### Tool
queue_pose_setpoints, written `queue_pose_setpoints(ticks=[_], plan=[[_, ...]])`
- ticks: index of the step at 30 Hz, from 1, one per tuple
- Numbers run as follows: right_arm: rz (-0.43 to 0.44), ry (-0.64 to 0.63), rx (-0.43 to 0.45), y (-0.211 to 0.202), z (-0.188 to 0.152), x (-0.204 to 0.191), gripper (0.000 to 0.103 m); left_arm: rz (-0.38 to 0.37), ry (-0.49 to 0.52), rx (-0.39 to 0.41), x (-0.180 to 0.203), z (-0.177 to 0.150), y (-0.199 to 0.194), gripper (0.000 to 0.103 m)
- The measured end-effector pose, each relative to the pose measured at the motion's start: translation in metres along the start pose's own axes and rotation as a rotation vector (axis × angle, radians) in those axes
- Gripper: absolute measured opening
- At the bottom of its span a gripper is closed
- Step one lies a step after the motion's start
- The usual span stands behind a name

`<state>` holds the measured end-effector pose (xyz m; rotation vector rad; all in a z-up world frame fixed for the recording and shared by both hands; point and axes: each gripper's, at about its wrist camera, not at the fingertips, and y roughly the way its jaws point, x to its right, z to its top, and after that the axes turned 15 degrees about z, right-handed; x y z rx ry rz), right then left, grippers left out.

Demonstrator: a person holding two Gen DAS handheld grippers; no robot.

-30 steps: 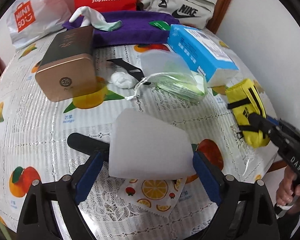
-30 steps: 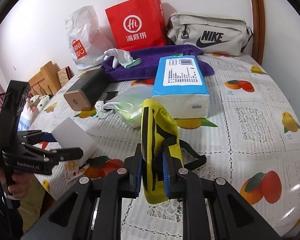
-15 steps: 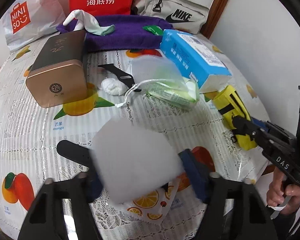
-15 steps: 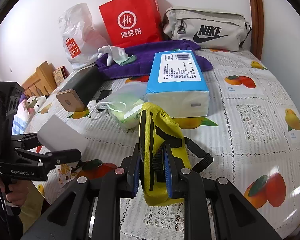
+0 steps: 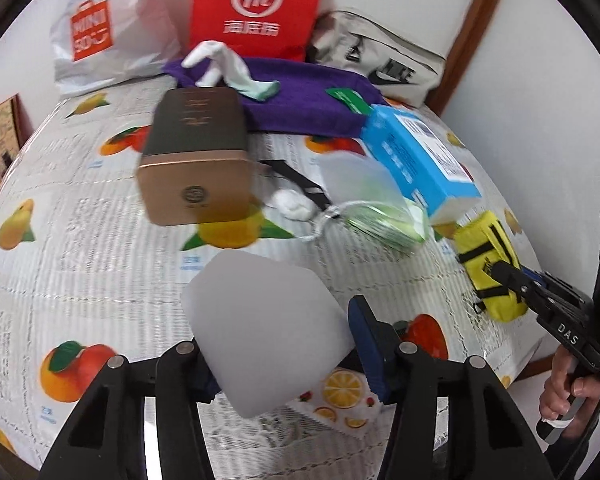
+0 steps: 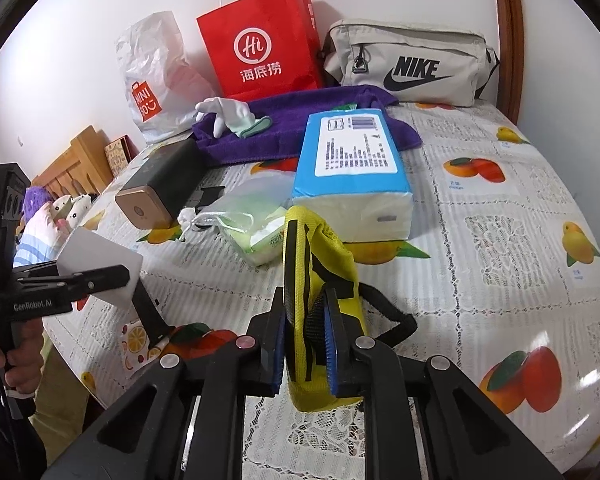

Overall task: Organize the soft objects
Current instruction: 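Carry the sponge and yellow pouch toward the purple towel with both tools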

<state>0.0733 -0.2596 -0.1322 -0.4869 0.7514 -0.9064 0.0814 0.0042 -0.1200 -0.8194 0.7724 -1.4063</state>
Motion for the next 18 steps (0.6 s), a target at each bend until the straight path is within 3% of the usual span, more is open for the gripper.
queue_pose_setpoints(ticks=[18], plan=[[0.043, -0.044, 0.078, -0.033, 0.055, -0.02, 0.016, -0.006, -0.105, 0.059, -0.029, 0.045, -0.038, 0.052]])
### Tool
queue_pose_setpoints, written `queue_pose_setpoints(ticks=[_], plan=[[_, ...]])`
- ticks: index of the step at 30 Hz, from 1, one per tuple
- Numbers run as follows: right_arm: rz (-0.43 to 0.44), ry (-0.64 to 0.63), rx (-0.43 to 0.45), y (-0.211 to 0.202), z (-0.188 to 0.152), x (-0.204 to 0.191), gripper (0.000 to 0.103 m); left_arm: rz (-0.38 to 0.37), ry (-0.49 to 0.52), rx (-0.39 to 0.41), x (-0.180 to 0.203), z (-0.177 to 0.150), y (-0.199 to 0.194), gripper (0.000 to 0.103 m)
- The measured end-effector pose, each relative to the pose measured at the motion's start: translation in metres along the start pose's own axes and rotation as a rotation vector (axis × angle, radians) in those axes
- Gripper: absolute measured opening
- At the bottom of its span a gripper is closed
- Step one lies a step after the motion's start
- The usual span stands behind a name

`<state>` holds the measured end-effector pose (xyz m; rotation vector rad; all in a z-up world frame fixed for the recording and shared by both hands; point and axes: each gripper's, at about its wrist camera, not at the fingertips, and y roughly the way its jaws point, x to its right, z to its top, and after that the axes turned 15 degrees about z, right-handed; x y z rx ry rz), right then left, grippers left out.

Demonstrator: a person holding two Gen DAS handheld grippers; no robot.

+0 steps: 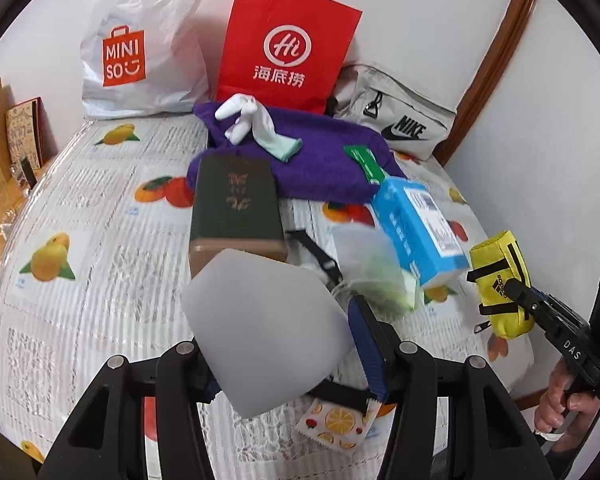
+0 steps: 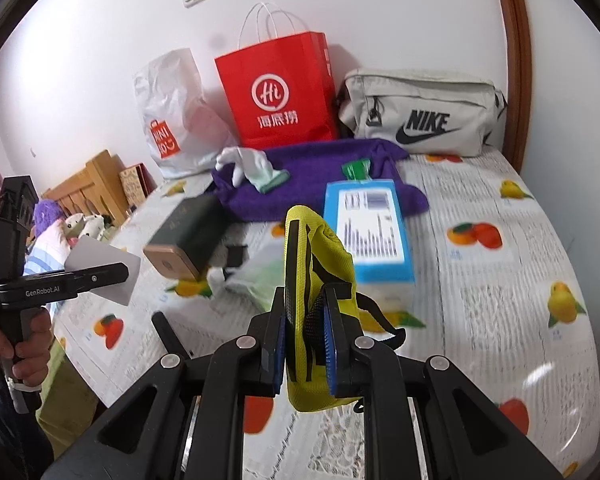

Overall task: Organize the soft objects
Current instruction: 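Carry the sponge and yellow pouch toward the purple towel with both tools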

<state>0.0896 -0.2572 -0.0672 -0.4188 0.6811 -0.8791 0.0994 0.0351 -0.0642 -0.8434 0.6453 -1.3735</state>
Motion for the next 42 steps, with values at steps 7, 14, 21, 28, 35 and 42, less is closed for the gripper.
queue_pose_setpoints(ticks=[7, 14, 21, 28, 35, 42], plan=[[0.059, 0.004, 0.029, 0.002, 0.032, 0.002, 0.016, 0.007, 0.003, 0.013, 0.003, 0.024, -0.002, 0.052], [0.071, -0.02, 0.038, 0.016, 0.065, 0.004, 0.016, 0.002, -0.019, -0.005, 0.002, 0.051, 0.01, 0.052], [0.084, -0.046, 0.042, 0.036, 0.097, 0.009, 0.016, 0.022, -0.011, 0.005, 0.006, 0.076, 0.023, 0.052], [0.086, -0.048, 0.043, 0.06, 0.125, 0.025, 0.016, 0.03, -0.005, -0.012, 0.012, 0.097, 0.047, 0.052], [0.067, -0.034, 0.037, 0.084, 0.145, 0.045, 0.016, 0.038, 0.001, -0.04, 0.017, 0.116, 0.075, 0.052], [0.071, -0.031, 0.011, 0.115, 0.161, 0.06, 0.016, 0.023, -0.004, -0.075, 0.016, 0.132, 0.101, 0.052]])
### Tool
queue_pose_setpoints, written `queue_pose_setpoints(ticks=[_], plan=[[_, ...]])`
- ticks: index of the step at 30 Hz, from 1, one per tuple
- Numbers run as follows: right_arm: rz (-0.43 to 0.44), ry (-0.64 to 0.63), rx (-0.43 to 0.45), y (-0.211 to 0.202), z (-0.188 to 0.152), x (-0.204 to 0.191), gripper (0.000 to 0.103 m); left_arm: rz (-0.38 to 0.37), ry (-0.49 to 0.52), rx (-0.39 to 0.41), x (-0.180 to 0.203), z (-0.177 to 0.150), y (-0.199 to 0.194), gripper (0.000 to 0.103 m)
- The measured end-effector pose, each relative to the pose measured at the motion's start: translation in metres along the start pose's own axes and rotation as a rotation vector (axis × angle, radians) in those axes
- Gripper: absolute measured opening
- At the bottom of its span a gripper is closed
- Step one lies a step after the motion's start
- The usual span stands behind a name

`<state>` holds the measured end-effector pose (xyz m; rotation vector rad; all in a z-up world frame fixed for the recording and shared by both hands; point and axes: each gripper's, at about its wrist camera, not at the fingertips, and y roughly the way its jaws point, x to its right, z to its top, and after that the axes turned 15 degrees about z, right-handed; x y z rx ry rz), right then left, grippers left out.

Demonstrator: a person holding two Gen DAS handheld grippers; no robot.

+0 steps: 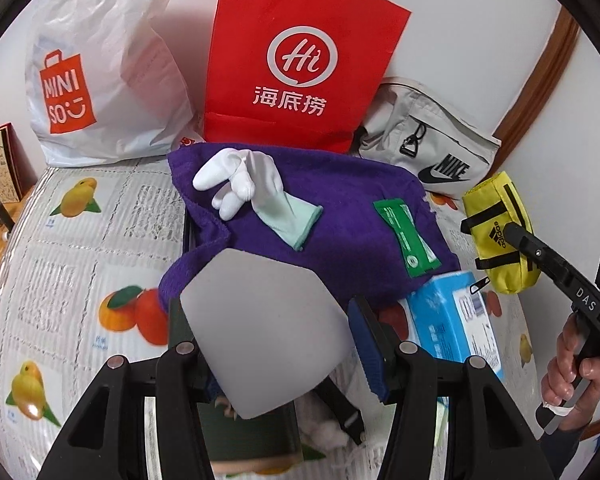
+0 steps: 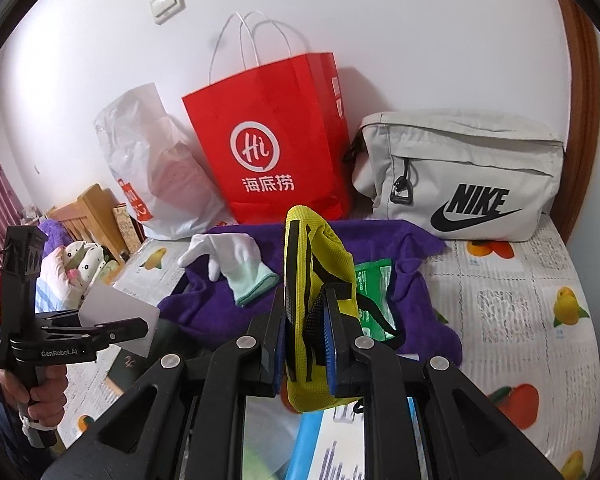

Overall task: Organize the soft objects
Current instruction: 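Carry the sponge and yellow pouch toward the purple towel with both tools, then open both tools to drop sponge and pouch onto the purple towel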

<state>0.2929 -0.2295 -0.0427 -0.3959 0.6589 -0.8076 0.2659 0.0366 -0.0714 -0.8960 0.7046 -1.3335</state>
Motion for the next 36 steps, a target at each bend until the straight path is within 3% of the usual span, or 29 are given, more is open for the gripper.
queue_pose_setpoints(ticks=[10, 23, 36], plan=[[-0.04, -0.016, -0.053, 0.038, 0.016, 0.022, 0.016, -0.023, 0.029, 0.023, 0.014, 0.03, 0.036, 0.052], [-0.117, -0.002, -0.174, 0.085, 0.018, 0.058, 0.016, -0.024, 0.047, -0.035, 0.032, 0.051, 0.087, 0.052], [-0.111, 0.02, -0.245, 0.116, 0.021, 0.069, 0.017, -0.004, 0.086, -0.081, 0.032, 0.06, 0.111, 0.053]])
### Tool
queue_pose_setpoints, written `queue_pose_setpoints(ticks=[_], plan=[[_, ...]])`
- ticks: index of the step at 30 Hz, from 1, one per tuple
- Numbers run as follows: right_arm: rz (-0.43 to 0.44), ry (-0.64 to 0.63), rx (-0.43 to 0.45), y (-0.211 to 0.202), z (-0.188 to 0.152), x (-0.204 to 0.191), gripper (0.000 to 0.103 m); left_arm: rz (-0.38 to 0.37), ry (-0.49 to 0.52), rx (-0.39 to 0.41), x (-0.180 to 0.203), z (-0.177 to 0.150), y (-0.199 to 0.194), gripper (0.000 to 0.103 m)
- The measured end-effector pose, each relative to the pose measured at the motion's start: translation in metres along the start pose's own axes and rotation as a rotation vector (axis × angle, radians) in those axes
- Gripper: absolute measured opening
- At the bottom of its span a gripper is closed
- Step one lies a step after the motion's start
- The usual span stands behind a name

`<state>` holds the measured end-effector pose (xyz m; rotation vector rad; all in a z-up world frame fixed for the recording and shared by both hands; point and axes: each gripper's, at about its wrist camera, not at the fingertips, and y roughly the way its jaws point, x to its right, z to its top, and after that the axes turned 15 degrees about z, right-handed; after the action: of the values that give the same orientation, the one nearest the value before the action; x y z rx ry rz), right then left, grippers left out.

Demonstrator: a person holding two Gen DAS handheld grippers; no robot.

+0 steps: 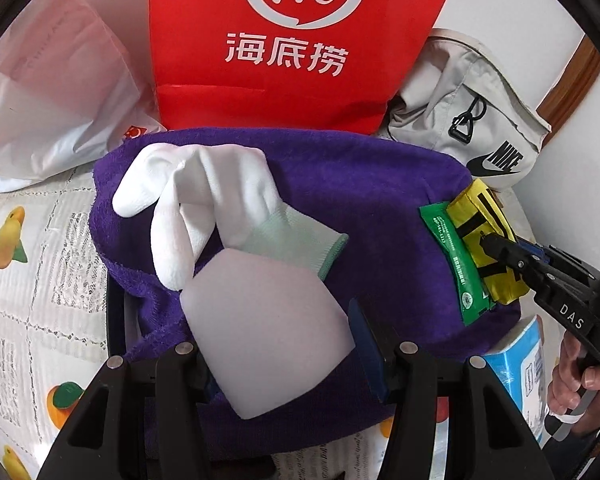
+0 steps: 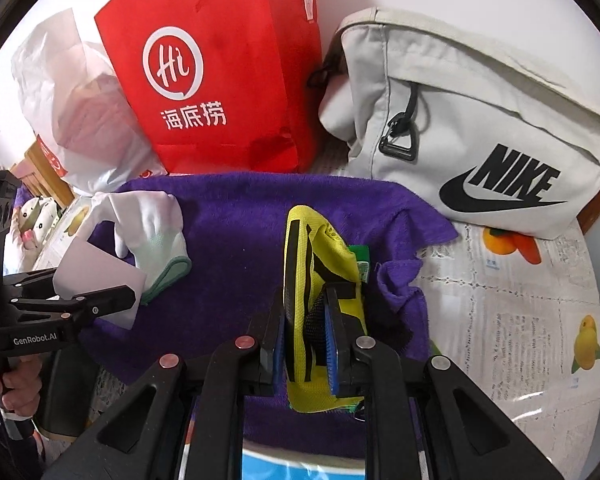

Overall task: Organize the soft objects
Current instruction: 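Open both tools to drop sponge and pouch onto the purple towel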

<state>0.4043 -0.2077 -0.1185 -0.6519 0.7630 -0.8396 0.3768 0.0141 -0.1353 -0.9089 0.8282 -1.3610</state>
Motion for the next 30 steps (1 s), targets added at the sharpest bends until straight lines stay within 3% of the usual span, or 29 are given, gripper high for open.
queue_pose_setpoints(ticks=[3, 8, 11, 13, 16, 30], plan=[[0.0, -0.001, -0.001, 0.002, 0.002, -0.002, 0.019, 0.044, 0.028, -0.021, -0.001, 0.002, 0.001, 0.068], [0.006, -0.007, -0.013, 0.008, 0.001, -0.006, 0.022, 0.086, 0.045, -0.036, -0.003, 0.003, 0.003, 0.071], [0.023, -0.011, -0.021, 0.011, 0.001, -0.008, 0.03, 0.103, 0.033, -0.033, -0.008, 0.005, 0.001, 0.08], [0.037, -0.008, -0.021, 0.011, 0.001, -0.008, 0.043, 0.096, 0.013, -0.036, -0.015, 0.005, -0.002, 0.082], [0.051, -0.007, 0.0, 0.008, 0.002, -0.01, 0.053, 0.1, 0.002, -0.038, -0.022, 0.004, -0.006, 0.082], [0.061, -0.002, 0.08, -0.037, -0.018, -0.036, 0.053, 0.114, -0.082, 0.031, -0.045, -0.011, -0.053, 0.082]])
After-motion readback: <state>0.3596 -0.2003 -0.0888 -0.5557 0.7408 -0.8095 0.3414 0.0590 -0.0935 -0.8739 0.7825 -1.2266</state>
